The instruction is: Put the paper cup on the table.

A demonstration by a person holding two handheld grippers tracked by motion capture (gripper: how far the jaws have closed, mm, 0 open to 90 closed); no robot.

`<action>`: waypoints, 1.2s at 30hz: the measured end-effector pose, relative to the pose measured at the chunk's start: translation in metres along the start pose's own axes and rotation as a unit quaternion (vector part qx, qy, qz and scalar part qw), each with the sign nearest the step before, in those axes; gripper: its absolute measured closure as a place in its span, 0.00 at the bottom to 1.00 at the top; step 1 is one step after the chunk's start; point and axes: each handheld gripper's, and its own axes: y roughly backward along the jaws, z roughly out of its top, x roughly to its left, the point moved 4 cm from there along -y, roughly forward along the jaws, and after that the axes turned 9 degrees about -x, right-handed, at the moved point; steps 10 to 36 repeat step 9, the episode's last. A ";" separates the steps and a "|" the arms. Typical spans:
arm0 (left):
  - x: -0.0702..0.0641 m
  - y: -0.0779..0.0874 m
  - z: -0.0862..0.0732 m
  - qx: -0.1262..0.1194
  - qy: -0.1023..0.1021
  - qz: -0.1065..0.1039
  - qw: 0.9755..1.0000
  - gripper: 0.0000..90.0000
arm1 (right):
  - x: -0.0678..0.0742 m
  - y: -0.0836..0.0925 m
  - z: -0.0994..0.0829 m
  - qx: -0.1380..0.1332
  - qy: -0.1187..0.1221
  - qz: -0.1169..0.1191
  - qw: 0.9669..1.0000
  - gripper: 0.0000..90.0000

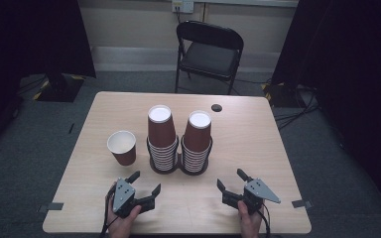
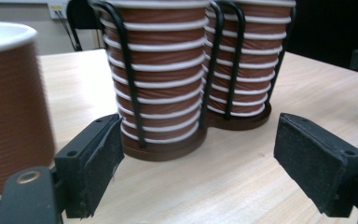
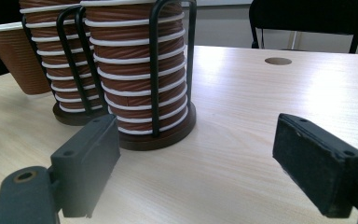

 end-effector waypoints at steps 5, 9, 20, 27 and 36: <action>-0.002 -0.002 -0.005 -0.006 -0.009 0.011 1.000 0.17 | 0.001 -0.002 0.000 0.014 0.007 -0.009 1.000 0.16; -0.001 -0.002 -0.005 -0.007 -0.006 0.006 1.000 0.17 | 0.003 -0.011 -0.004 0.080 0.022 -0.022 0.996 0.16; -0.001 -0.002 -0.005 -0.007 -0.006 0.006 1.000 0.17 | 0.003 -0.011 -0.004 0.080 0.022 -0.022 0.996 0.16; -0.001 -0.002 -0.005 -0.007 -0.006 0.006 1.000 0.17 | 0.003 -0.011 -0.004 0.080 0.022 -0.022 0.996 0.16; -0.001 -0.002 -0.005 -0.007 -0.006 0.006 1.000 0.17 | 0.003 -0.011 -0.004 0.080 0.022 -0.022 0.996 0.16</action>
